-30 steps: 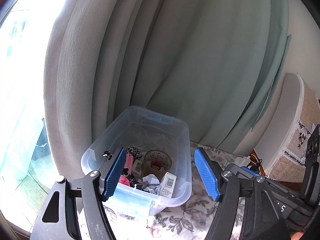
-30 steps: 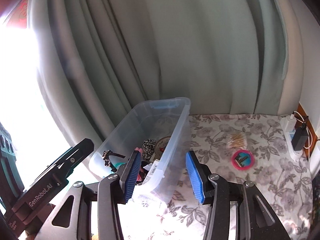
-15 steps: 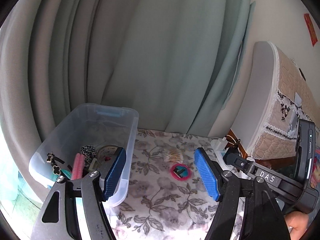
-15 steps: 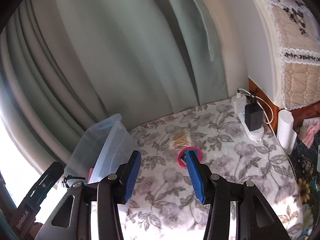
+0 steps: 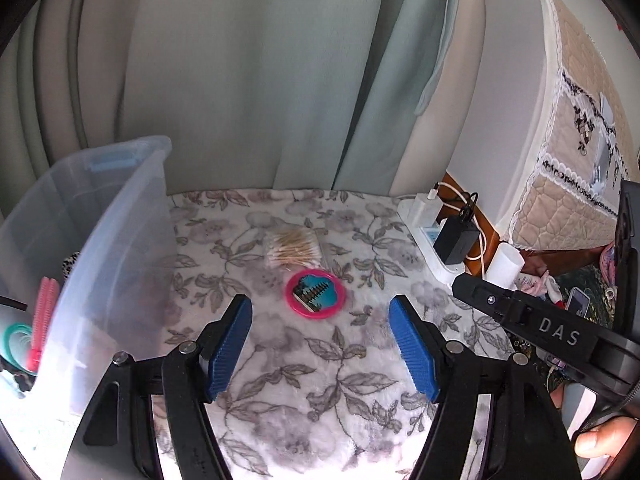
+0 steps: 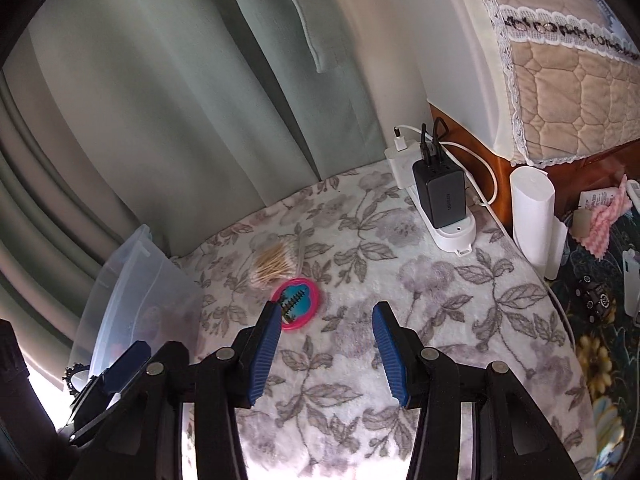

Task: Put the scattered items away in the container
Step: 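Move both open tools back toward the pink mirror and cotton swab bag, then grasp the pink pagoda mirror with the left tool while the right tool grasps the cotton swab bag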

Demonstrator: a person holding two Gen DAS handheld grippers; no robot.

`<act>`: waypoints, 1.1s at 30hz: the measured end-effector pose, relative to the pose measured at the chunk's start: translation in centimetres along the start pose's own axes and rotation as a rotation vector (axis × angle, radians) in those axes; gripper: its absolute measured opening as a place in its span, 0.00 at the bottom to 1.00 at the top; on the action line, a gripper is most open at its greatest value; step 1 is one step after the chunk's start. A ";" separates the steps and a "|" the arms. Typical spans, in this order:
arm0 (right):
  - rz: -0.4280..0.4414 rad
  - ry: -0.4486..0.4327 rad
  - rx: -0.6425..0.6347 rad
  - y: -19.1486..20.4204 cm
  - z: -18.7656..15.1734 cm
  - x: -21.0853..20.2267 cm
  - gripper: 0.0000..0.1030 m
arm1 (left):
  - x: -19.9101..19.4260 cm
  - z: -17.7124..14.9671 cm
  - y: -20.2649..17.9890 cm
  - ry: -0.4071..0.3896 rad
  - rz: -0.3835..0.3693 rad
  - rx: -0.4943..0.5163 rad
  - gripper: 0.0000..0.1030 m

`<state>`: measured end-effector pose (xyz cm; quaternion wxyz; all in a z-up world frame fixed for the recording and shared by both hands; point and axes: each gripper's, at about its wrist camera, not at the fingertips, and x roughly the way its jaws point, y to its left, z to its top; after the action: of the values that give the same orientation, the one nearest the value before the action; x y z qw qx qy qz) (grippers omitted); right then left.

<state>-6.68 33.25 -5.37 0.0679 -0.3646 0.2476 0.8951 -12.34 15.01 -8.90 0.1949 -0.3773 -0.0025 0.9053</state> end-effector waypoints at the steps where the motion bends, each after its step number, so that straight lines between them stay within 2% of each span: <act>1: -0.007 0.004 0.005 -0.4 0.1 0.4 0.50 | 1.1 -0.2 -0.1 0.017 -0.002 -0.003 0.70; 10: -0.042 0.045 0.029 -2.6 0.7 3.6 0.50 | 7.5 -1.6 -0.5 0.123 0.022 -0.014 0.70; 15: -0.057 0.062 0.034 -3.4 0.9 5.0 0.50 | 10.9 -2.3 -0.1 0.153 0.023 0.003 0.70; 19: -0.071 0.069 0.034 -3.9 1.1 5.8 0.50 | 13.0 -2.6 0.2 0.160 0.056 0.029 0.70; 23: -0.074 0.069 0.025 -3.9 1.5 6.5 0.50 | 14.6 -2.3 0.7 0.158 0.117 0.042 0.70; 33: -0.032 0.090 -0.030 -1.6 2.1 9.4 0.50 | 14.5 -2.9 2.7 0.143 0.146 0.016 0.71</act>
<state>-14.35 35.15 -11.19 0.0657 -0.4094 0.2311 0.8801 -20.62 17.24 -21.30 0.1309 -0.4387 0.0460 0.8878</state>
